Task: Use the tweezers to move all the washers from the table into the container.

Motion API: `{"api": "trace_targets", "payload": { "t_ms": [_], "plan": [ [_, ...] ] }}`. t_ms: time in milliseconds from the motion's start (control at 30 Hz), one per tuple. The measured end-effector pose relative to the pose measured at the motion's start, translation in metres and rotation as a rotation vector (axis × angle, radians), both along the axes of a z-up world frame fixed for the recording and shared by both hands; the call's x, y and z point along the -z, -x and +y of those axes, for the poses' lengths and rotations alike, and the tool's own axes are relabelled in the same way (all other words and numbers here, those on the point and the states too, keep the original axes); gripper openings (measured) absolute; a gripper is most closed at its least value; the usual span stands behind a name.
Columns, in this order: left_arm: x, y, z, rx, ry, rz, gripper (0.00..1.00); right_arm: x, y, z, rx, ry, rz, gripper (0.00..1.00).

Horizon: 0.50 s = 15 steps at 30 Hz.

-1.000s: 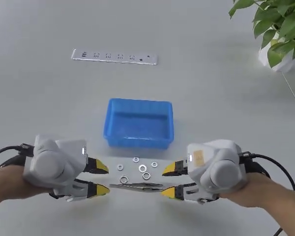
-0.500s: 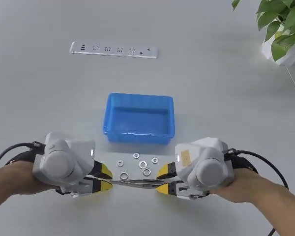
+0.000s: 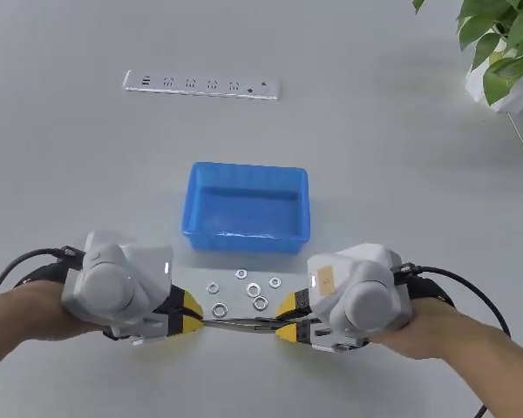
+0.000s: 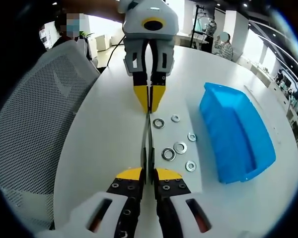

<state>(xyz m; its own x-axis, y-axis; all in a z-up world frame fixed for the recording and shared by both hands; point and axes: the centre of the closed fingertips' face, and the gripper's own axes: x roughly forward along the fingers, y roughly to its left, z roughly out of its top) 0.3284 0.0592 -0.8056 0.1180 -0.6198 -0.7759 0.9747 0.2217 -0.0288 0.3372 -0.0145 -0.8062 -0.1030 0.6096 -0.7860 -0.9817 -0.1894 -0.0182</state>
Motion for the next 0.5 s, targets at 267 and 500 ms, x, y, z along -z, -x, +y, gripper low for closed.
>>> {"api": "trace_targets", "payload": {
  "t_ms": [267,500],
  "plan": [
    [-0.006,0.001,-0.001,0.010,0.003,-0.012,0.06,0.000,0.001,0.000,0.000,0.004,0.000,0.11],
    [-0.016,0.001,-0.003,0.017,0.010,-0.021,0.06,-0.002,0.004,0.004,0.004,-0.003,0.005,0.13]
  ]
}}
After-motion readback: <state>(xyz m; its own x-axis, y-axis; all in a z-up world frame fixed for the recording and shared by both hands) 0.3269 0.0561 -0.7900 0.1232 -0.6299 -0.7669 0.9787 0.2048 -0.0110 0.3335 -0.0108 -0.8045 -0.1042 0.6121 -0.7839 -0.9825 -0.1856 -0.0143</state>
